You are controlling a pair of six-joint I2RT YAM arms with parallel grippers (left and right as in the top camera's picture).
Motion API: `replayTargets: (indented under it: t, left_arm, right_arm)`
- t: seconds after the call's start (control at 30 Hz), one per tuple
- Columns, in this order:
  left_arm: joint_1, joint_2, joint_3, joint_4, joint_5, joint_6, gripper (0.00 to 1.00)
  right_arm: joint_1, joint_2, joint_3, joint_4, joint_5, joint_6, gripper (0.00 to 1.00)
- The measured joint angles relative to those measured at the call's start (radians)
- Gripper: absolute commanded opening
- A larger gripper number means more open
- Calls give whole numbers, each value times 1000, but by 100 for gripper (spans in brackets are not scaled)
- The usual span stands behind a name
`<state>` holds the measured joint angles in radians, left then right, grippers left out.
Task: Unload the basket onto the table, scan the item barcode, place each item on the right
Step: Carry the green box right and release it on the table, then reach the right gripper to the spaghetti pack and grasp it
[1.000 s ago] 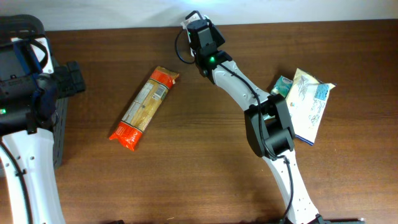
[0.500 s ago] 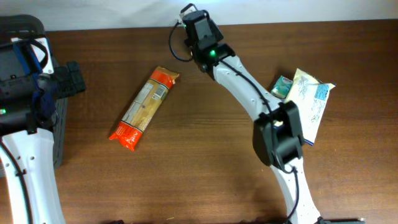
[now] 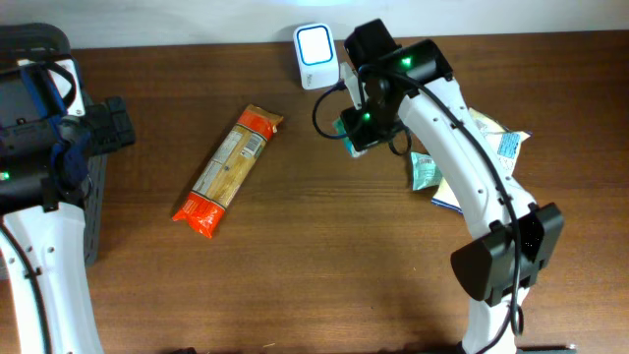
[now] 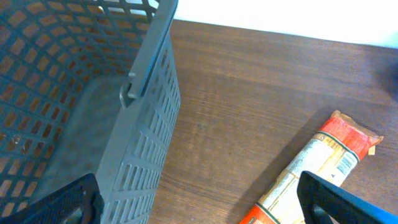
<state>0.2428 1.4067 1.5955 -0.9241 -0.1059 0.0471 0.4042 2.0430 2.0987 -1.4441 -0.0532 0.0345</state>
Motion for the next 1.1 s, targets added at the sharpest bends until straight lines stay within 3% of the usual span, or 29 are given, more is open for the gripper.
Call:
replayTargets:
  t: [0.13, 0.3, 0.4, 0.5, 0.57, 0.6, 0.63, 0.8, 0.93, 1.1]
  left_arm:
    - [0, 0, 0, -1, 0, 0, 99]
    - [0, 0, 0, 0, 0, 0, 99]
    - [0, 0, 0, 0, 0, 0, 99]
    - [0, 0, 0, 0, 0, 0, 99]
    - [0, 0, 0, 0, 0, 0, 99]
    - [0, 0, 0, 0, 0, 0, 99]
    - [0, 0, 0, 0, 0, 0, 99]
    - [0, 0, 0, 0, 0, 0, 99]
    - [0, 0, 0, 0, 0, 0, 99]
    - [0, 0, 0, 0, 0, 0, 99]
  right_arm:
    - [-49, 16, -309, 40, 8, 44, 4]
    - [-142, 23, -431, 47, 11, 85, 5]
    - [-154, 23, -431, 40, 10, 95, 36]
    - [-154, 23, -431, 14, 10, 97, 49]
    - [-154, 23, -431, -8, 10, 95, 67]
    - [-154, 23, -431, -15, 6, 93, 76]
    - [-154, 23, -431, -18, -14, 95, 99]
    - [-154, 23, -422, -20, -105, 59, 99]
    - [-154, 24, -237, -30, -196, 58, 99]
    - [-90, 23, -185, 340, -530, 75, 99]
